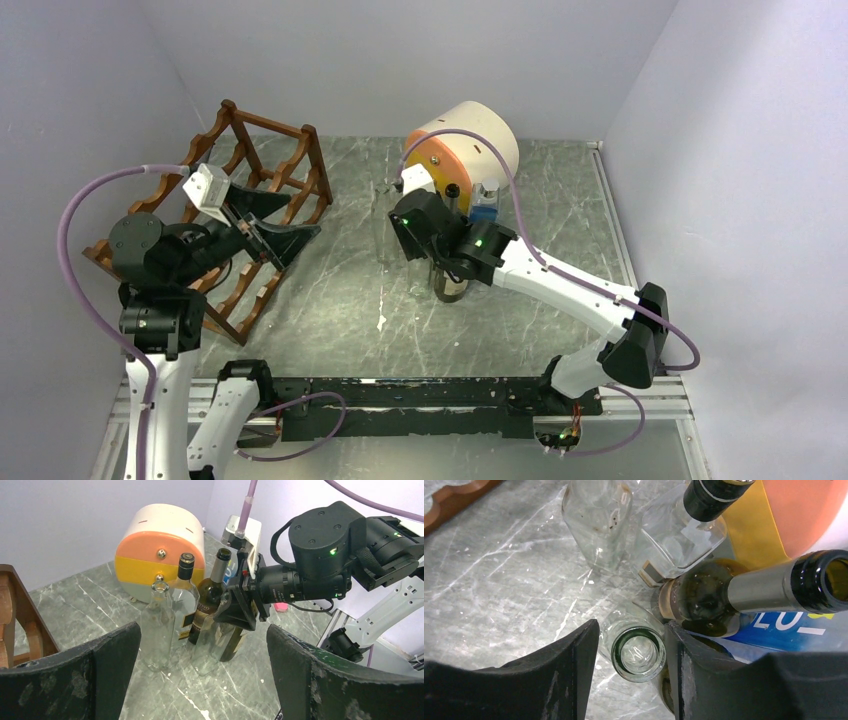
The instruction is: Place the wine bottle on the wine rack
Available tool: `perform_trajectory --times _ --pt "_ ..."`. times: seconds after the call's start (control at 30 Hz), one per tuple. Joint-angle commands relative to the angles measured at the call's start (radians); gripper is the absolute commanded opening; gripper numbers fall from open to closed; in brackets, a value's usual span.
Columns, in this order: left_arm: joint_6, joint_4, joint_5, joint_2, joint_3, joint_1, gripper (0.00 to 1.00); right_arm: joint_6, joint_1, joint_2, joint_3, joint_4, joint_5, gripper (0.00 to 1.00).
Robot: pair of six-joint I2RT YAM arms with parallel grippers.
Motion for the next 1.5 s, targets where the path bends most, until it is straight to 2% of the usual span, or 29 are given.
perform_trajectory --times 0.0,0.17,0.37,0.5,0.67,0.83,0.9,1.07,1.17,1.47 --pt "-0.011 0.047 -0.014 0.014 -0.010 -0.008 0.99 0.018 0.005 -0.013 -0.011 0.066 -0.014 0.53" --pt "-0.003 0.044 -0.015 0.015 -0.021 -0.008 0.99 0.001 0.005 -0.003 -0.014 0.096 0.009 0.44" --pt "0.004 0.047 -0.041 0.015 -0.056 -0.007 0.94 -0.024 0.006 0.014 0.018 0.112 -0.028 0.09" --pt "-0.007 0.075 -0.058 0.016 -0.084 -0.008 0.93 -0.050 0.005 -0.016 0.009 0.161 -0.123 0.00" --pt "-0.039 0.191 -0.037 0.021 -0.151 -0.008 0.91 -0.066 0.006 -0.040 0.047 0.193 -0.205 0.00" --pt "-0.186 0.537 0.007 -0.009 -0.330 -0.009 0.96 -0.069 0.006 -0.058 0.099 0.227 -0.268 0.00" --pt "-0.180 0.625 0.031 0.003 -0.355 -0.010 0.97 -0.066 0.005 -0.070 0.112 0.238 -0.268 0.00" --pt "-0.105 0.657 0.120 0.066 -0.346 -0.031 0.96 -0.035 -0.002 -0.075 0.169 0.247 -0.282 0.00" --pt "-0.062 0.671 0.159 0.098 -0.365 -0.084 0.95 -0.010 -0.013 -0.067 0.205 0.246 -0.298 0.00" --pt "0.258 0.481 0.116 0.259 -0.269 -0.282 0.96 0.015 -0.037 -0.070 0.263 0.247 -0.361 0.00"
